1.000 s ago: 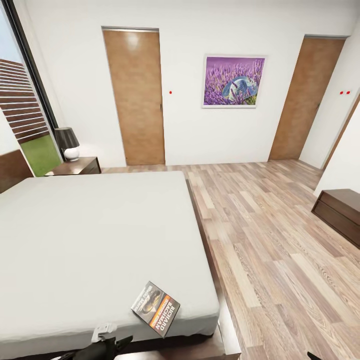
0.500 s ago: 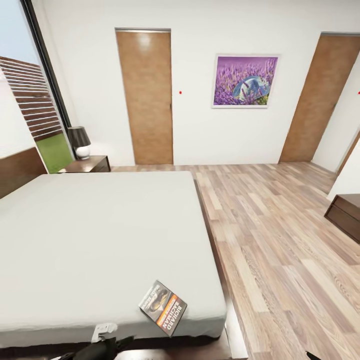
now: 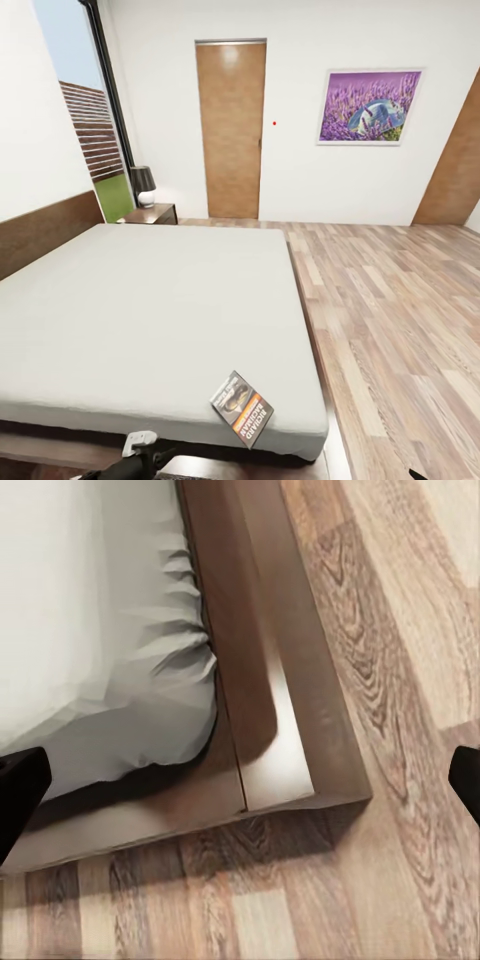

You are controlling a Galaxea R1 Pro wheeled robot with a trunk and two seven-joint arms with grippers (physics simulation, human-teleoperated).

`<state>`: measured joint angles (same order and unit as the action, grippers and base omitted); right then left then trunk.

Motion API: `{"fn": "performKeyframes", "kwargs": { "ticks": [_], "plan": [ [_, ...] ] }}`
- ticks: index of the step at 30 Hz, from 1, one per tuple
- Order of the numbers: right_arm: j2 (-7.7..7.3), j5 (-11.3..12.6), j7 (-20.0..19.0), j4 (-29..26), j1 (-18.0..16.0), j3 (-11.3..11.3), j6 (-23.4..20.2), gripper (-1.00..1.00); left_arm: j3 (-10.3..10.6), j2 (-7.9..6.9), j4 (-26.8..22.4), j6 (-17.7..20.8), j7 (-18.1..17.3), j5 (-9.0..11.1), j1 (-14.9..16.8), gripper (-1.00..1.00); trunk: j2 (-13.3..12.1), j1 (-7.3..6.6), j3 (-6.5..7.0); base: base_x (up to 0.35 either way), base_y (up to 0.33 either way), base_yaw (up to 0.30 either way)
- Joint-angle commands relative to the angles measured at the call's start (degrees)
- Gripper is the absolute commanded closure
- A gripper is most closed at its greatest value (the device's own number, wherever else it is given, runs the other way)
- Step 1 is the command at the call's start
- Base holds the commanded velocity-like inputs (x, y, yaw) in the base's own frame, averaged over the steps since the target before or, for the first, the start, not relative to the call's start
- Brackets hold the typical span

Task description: In the bedroom, move the book from the bed onto either nightstand, and place the two sandals side by side next to the bed.

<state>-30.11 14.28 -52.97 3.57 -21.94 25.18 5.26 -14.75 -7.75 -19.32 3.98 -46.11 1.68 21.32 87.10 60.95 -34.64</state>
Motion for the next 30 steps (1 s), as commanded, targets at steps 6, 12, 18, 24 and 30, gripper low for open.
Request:
{"fn": "performKeyframes", "kwargs": {
  "ticks": [6,12,18,24,30],
  "plan": [
    [-0.04,0.49,-0.20,0.30,-0.12,-0.48,0.54,-1.00,-0.22,0.10,0.06,0.42,-0.29,0.17,0.04,-1.00,0.03,0.00,-0.05,0.000,0.000,0.257],
    [-0.04,0.49,-0.20,0.30,-0.12,-0.48,0.54,-1.00,-0.20,0.10,0.07,0.42,-0.29,0.17,0.04,-1.00,0.03,0.00,-0.05,0.000,0.000,0.080],
    [-0.04,0.49,-0.20,0.30,-0.12,-0.48,0.54,-1.00,-0.21,0.10,0.07,0.49,-0.15,0.17,0.04,-1.00,0.03,0.00,-0.05,0.000,0.000,0.011],
    [-0.04,0.49,-0.20,0.30,-0.12,-0.48,0.54,-1.00,-0.19,0.13,0.07,0.50,-0.12,0.17,0.04,-1.00,0.03,0.00,-0.05,0.000,0.000,0.001],
    [-0.04,0.49,-0.20,0.30,-0.11,-0.48,0.54,-1.00,-0.27,0.12,1.83,0.42,-0.12,0.09,0.04,-1.00,0.03,0.00,-0.05,0.000,0.000,0.000]
  ]
}}
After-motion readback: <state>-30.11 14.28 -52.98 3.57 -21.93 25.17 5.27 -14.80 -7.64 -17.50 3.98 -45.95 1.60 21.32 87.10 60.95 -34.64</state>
